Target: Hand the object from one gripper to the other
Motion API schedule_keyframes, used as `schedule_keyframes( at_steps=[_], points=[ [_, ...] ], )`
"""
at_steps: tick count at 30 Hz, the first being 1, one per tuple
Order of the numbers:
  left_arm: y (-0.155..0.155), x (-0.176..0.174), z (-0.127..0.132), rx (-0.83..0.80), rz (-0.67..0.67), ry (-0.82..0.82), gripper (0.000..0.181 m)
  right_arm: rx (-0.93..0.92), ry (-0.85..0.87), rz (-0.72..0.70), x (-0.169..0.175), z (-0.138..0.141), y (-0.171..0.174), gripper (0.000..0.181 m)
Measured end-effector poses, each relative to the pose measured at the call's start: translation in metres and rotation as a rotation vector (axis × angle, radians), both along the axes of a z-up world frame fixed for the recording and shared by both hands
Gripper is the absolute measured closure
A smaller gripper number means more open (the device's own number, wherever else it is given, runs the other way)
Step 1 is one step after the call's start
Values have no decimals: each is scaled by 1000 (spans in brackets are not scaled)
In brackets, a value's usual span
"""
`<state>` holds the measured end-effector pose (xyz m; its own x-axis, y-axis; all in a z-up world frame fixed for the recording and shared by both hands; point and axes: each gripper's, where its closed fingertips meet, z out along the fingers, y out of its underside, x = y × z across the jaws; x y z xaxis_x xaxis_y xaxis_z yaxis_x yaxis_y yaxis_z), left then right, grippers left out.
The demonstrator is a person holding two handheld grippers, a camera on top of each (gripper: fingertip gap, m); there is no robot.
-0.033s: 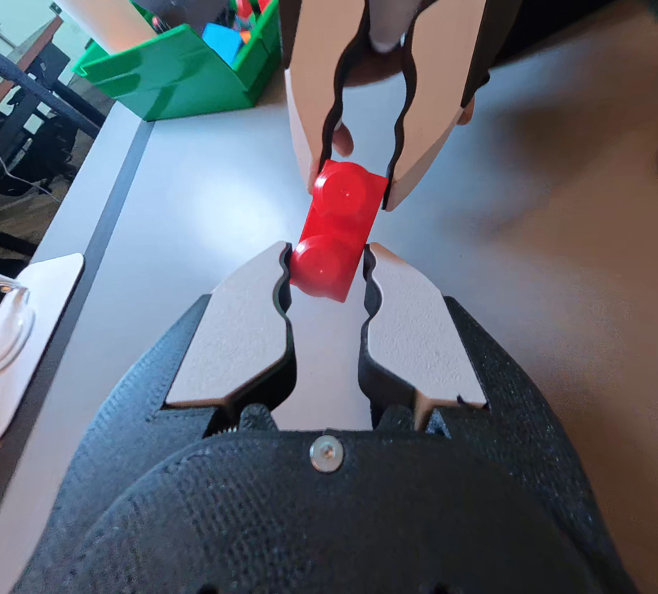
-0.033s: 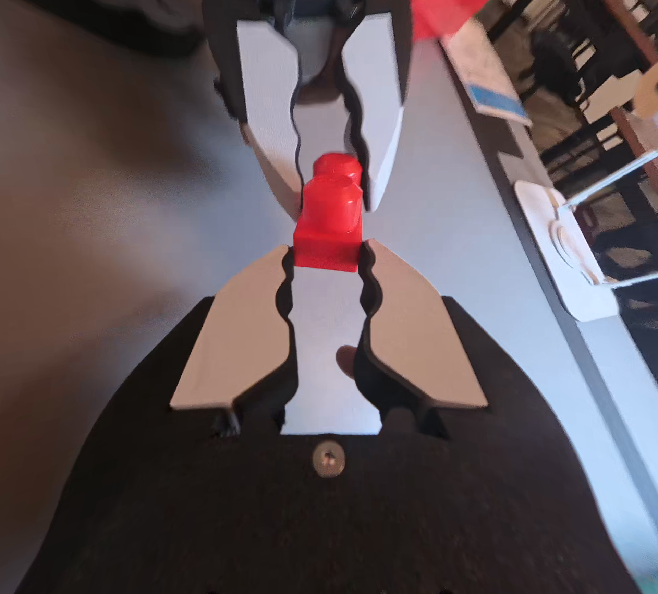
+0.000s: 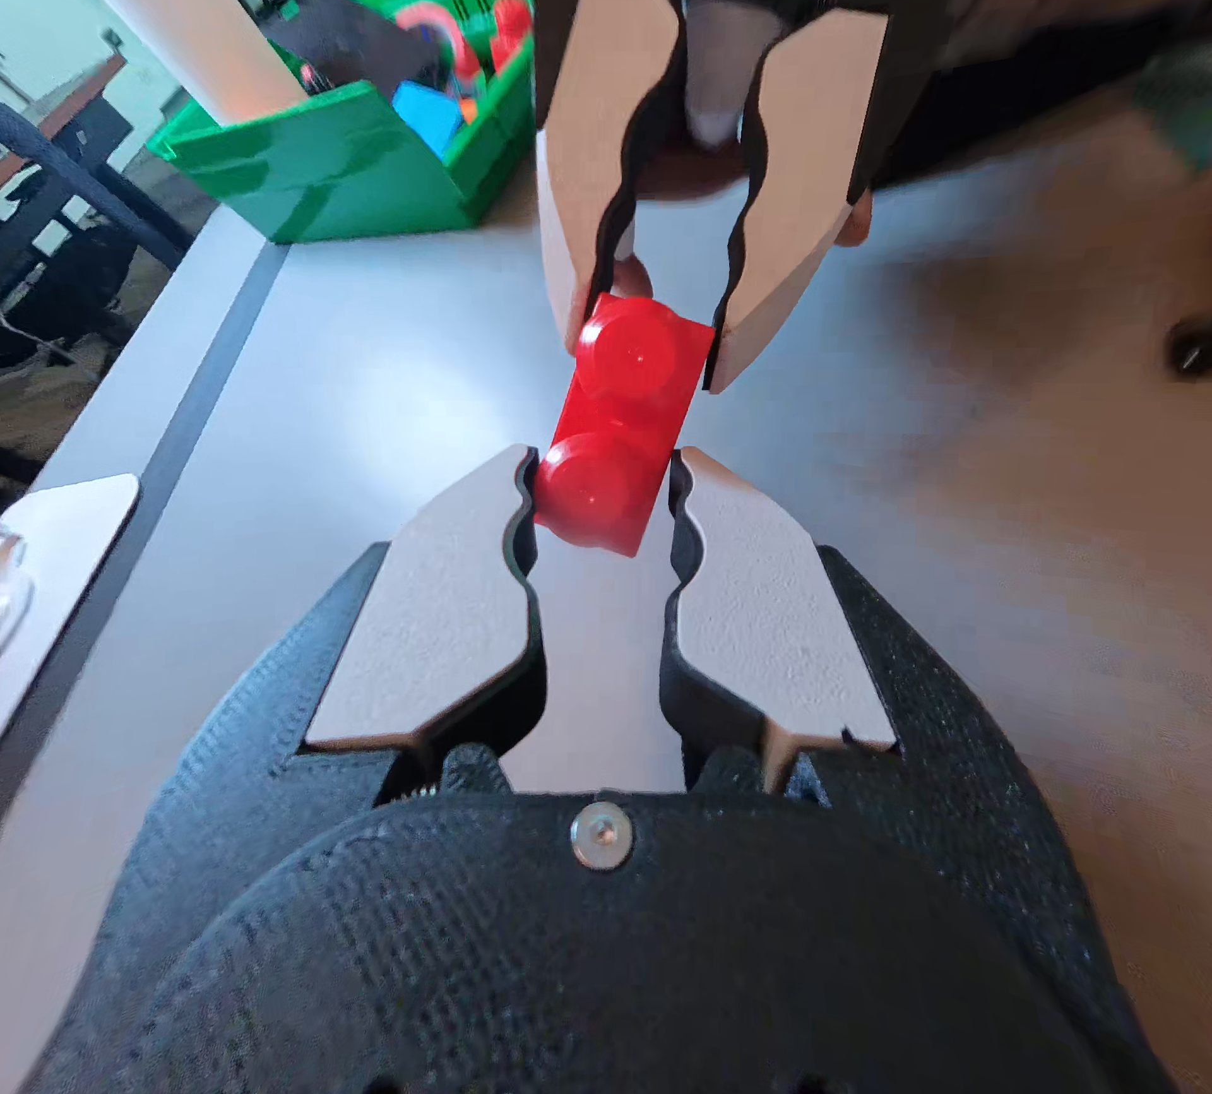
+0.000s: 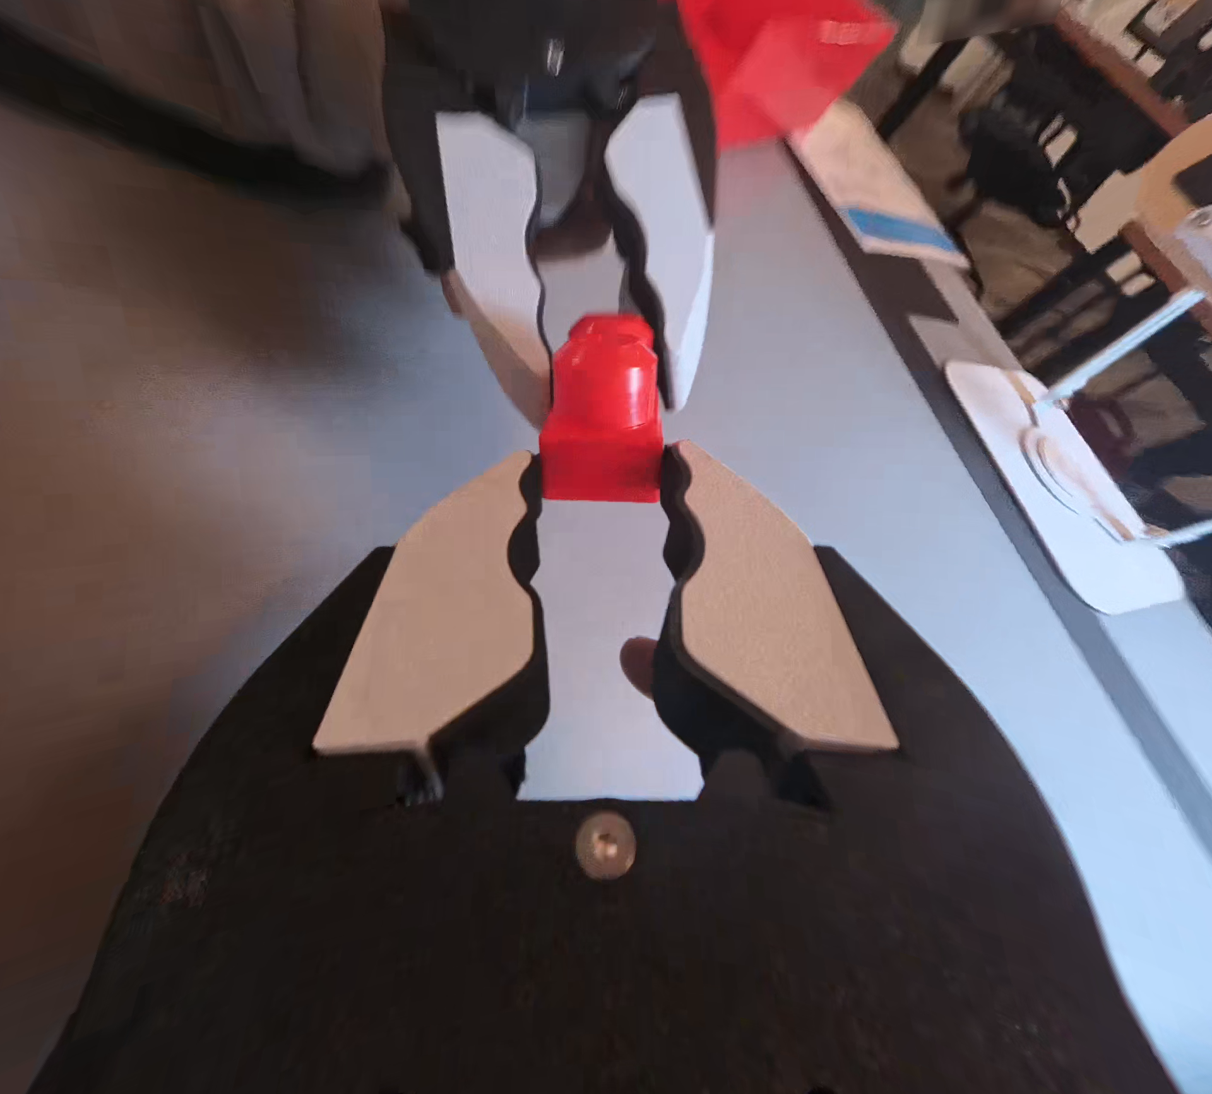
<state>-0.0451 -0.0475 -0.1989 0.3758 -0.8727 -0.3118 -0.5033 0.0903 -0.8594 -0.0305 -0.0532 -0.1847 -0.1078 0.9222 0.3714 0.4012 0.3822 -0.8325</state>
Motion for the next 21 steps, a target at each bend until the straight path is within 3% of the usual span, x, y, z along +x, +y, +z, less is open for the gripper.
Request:
schedule_keyframes(
  at_steps=[3,7,12,14,17,18,21],
  points=[
    [-1,2,33,-82,-22,-293,144,-233,265,49,5,46,0,146],
    [3,-8,64,-88,-17,-549,145,-479,395,62,10,67,5,139],
    [3,2,55,-21,-2,-500,144,-705,448,150,-2,69,-18,148],
    [3,9,44,47,17,-391,145,-780,439,142,-8,65,-21,170],
    [4,14,34,91,48,-272,148,-753,398,159,-9,57,-22,174],
    [3,14,33,32,44,-298,148,-704,410,165,-6,59,-21,174],
    [1,10,35,-297,-17,-486,124,-373,411,150,1,63,-21,174]
  ],
)
